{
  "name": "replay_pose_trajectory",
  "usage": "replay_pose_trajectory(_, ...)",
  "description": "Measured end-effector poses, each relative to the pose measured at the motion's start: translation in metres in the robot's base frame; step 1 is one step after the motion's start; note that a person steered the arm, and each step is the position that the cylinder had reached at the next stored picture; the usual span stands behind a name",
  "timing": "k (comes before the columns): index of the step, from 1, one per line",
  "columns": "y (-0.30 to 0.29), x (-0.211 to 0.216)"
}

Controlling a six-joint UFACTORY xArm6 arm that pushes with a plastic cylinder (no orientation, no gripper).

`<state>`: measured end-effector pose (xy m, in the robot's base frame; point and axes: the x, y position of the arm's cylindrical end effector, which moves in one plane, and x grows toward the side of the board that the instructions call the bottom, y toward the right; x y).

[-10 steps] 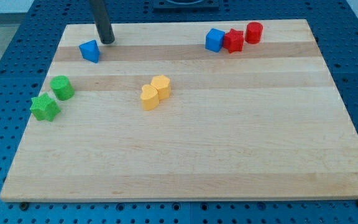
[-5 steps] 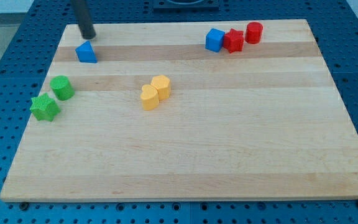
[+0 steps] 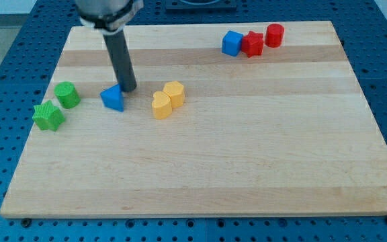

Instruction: Place the blue triangle diagonally bottom right to the green circle

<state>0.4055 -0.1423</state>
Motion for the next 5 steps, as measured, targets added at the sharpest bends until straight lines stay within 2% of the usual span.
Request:
replay_pose_trajectory(1,-0.004,0.055)
replay_pose_trajectory(2,0.002,0.064)
replay_pose_trajectory(3,0.031,0.017)
replay_pose_trajectory(4,0.001,-0.011)
replay_pose_trajectory(5,-0.022,-0.004)
